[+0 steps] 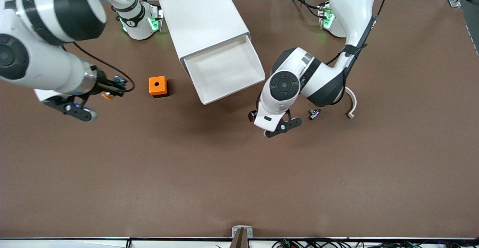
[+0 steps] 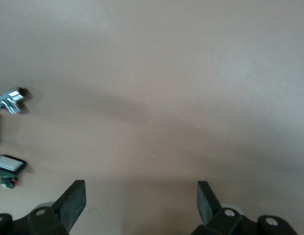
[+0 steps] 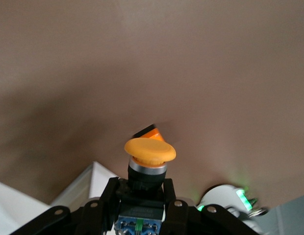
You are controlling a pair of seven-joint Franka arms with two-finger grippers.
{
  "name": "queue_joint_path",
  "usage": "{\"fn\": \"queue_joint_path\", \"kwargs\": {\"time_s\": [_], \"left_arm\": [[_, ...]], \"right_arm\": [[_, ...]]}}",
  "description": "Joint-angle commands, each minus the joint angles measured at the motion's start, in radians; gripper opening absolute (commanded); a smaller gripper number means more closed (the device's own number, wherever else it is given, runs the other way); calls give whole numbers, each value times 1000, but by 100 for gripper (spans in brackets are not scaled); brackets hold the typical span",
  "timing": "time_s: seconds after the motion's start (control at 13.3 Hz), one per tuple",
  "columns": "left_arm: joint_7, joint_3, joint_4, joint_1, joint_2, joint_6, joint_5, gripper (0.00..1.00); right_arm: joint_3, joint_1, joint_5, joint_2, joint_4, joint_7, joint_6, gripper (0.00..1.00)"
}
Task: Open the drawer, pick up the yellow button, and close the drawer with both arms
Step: 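Push the drawer shut with the left gripper while the right gripper carries the button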
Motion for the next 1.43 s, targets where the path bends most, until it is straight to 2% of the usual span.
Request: {"fn": "queue_joint_path", "kwargs": {"time_s": [0.0, 0.15, 0.3, 0.68, 0.98, 1.36], "left_arm": [[-70, 1, -8, -40, 1, 63, 5, 100], [-131, -1, -9, -76, 10, 98, 5, 100], [-150, -1, -9, -102, 7, 98, -4, 100], [-153, -13, -19, -130, -5, 91, -32, 100], [-222, -79, -32, -130, -19, 91, -31, 100], [-300, -130, -60, -158, -30, 121, -18, 100]], "right_arm": [[20, -107, -34, -10, -85, -238, 80, 24], [21, -176, -83, -10, -161, -390, 198, 24], [21, -247, -95, -7, -245, -509, 337, 24], [20, -370, -138, 26, -399, -691, 661, 24], [20, -425, -138, 126, -414, -757, 816, 24], [20, -453, -149, 229, -414, -789, 905, 24]]}}
